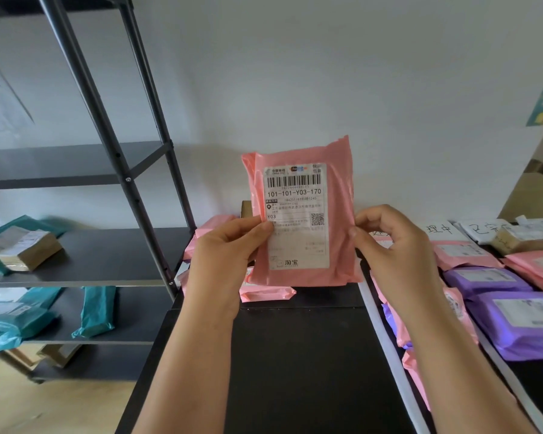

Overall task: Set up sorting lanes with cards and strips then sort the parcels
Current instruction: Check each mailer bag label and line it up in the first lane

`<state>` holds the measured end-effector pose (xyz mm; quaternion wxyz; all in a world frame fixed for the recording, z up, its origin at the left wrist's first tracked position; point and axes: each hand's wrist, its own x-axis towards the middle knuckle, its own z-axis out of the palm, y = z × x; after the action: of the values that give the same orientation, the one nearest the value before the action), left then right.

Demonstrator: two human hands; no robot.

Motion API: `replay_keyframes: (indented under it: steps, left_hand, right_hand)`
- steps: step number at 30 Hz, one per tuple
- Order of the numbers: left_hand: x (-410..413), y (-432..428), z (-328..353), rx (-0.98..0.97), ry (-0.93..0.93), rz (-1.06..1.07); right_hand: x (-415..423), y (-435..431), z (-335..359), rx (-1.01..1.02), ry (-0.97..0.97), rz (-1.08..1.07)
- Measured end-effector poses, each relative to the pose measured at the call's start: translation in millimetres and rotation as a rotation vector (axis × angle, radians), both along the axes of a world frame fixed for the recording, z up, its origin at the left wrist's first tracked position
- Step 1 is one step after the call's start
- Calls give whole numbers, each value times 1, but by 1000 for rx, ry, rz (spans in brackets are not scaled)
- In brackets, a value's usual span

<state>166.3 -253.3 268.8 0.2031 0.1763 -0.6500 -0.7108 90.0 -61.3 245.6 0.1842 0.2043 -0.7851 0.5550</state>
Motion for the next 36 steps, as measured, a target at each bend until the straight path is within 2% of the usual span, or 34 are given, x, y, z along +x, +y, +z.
replay_keyframes:
  steps: [5,16,18,22,25,30,36]
  left_hand:
    - [8,3,5,71,29,-3]
    - [23,2,-5,62,13,10]
    - [24,0,-7,-57,-20,46]
    - [29,-3,-11,-449,-81,80]
    - [36,-5,-11,-600,-110,45]
    - [55,-7,-21,-736,-97,-52]
    - [69,4,-48,-744,-64,-132]
  right_hand:
    - [1,-3,-3,22,-24,-15]
    - [19,-5,-10,13,-62,-84]
    - [24,-2,-8,2,-57,-123]
    - [38,2,2,27,59,-189]
    - [55,-6,4,116,119,-213]
    - [84,-16,-6,305,121,-226]
    - [123,3,-37,218,-27,-281]
